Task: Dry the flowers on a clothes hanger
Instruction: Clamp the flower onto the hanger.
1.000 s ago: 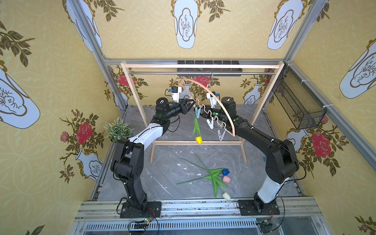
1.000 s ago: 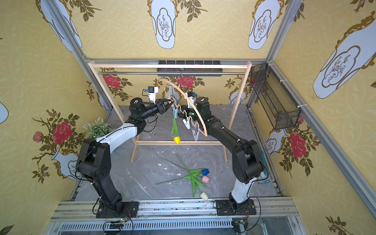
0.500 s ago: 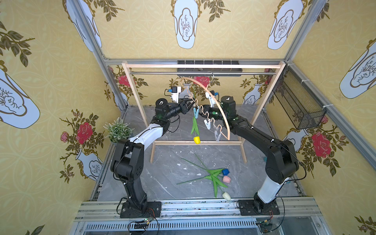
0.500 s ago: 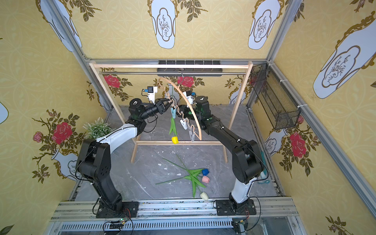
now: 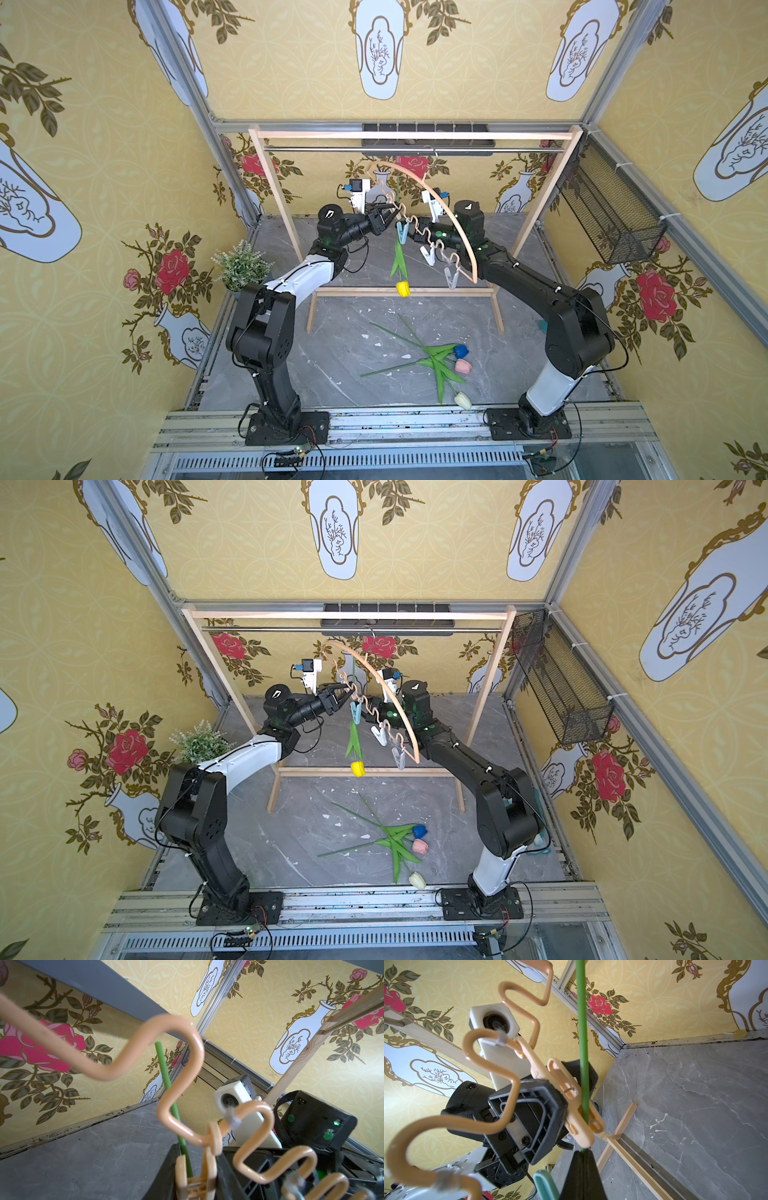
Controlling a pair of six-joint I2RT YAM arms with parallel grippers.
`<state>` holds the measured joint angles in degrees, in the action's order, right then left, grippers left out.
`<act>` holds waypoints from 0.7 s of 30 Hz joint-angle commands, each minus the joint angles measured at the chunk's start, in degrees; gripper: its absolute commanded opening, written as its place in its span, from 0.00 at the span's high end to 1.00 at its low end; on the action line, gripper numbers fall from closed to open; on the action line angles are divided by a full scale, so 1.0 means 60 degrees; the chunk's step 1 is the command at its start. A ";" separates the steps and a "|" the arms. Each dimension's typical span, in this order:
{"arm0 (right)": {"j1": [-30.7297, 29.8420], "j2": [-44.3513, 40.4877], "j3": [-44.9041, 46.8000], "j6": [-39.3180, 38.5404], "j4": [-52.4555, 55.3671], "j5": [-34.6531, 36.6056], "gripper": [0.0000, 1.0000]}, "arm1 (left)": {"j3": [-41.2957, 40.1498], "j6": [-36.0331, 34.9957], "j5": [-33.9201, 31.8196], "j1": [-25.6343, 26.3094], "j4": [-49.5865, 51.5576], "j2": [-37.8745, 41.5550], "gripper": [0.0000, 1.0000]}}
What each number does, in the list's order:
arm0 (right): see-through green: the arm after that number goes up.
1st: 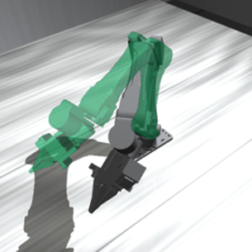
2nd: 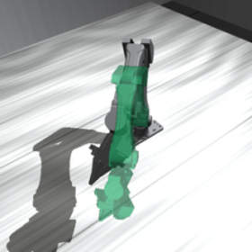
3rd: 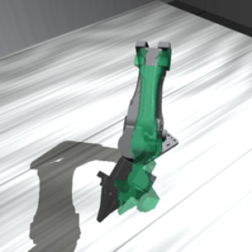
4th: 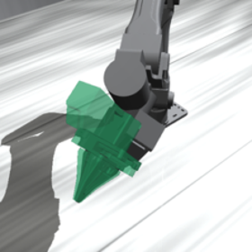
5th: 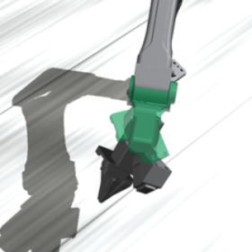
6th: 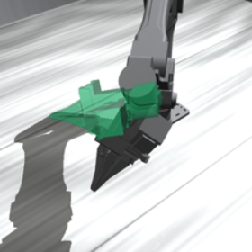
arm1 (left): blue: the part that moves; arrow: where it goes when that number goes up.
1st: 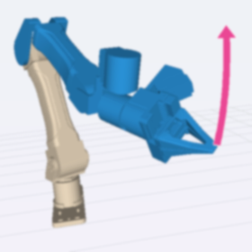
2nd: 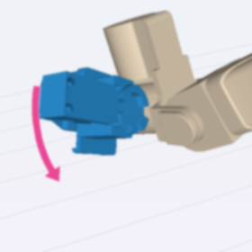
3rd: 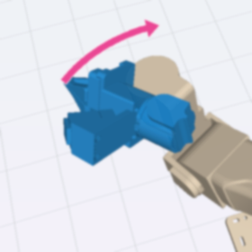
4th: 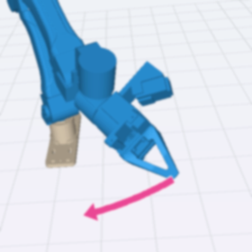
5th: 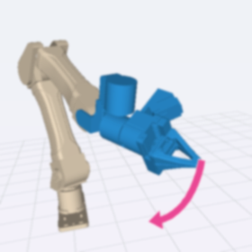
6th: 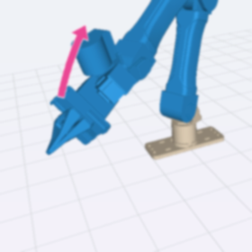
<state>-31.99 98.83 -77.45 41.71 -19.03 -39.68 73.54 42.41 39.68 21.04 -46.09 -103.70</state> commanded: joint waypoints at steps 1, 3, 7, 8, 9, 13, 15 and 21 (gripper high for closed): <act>-0.0001 -0.0269 -0.0050 -0.0299 -0.0989 -0.0401 1.00 | -0.0054 -0.0126 -0.0106 -0.0032 0.0331 -0.0118 0.64; 0.0000 -0.0285 -0.0016 -0.0286 -0.1033 -0.0408 1.00 | -0.0054 -0.0112 -0.0095 -0.0027 0.0327 -0.0126 0.59; 0.0008 -0.0318 0.0003 -0.0355 -0.0949 -0.0353 1.00 | -0.0076 -0.0109 -0.0181 -0.0031 0.0335 -0.0063 0.47; 0.0000 -0.0326 0.0054 -0.0424 -0.0905 -0.0330 1.00 | -0.0083 -0.0118 -0.0209 -0.0035 0.0348 -0.0023 0.44; 0.0014 -0.0343 0.0108 -0.0469 -0.0863 -0.0304 1.00 | -0.0096 -0.0139 -0.0227 -0.0048 0.0404 0.0022 0.42; 0.0085 -0.0392 0.0313 -0.0754 -0.0541 -0.0113 1.00 | -0.0411 -0.0399 -0.0370 -0.0063 0.0778 0.0477 0.31; 0.0135 -0.0425 0.0452 -0.0766 -0.0571 -0.0103 1.00 | -0.0806 -0.0477 -0.0378 -0.0062 0.0915 0.0781 0.22; 0.0203 -0.0564 0.0992 -0.0819 -0.0673 0.0056 0.92 | -0.2041 -0.1246 -0.0664 -0.0078 0.1591 0.1955 0.15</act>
<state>-30.85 96.07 -72.42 37.63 -19.79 -39.81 63.20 38.15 36.71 20.64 -38.13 -93.97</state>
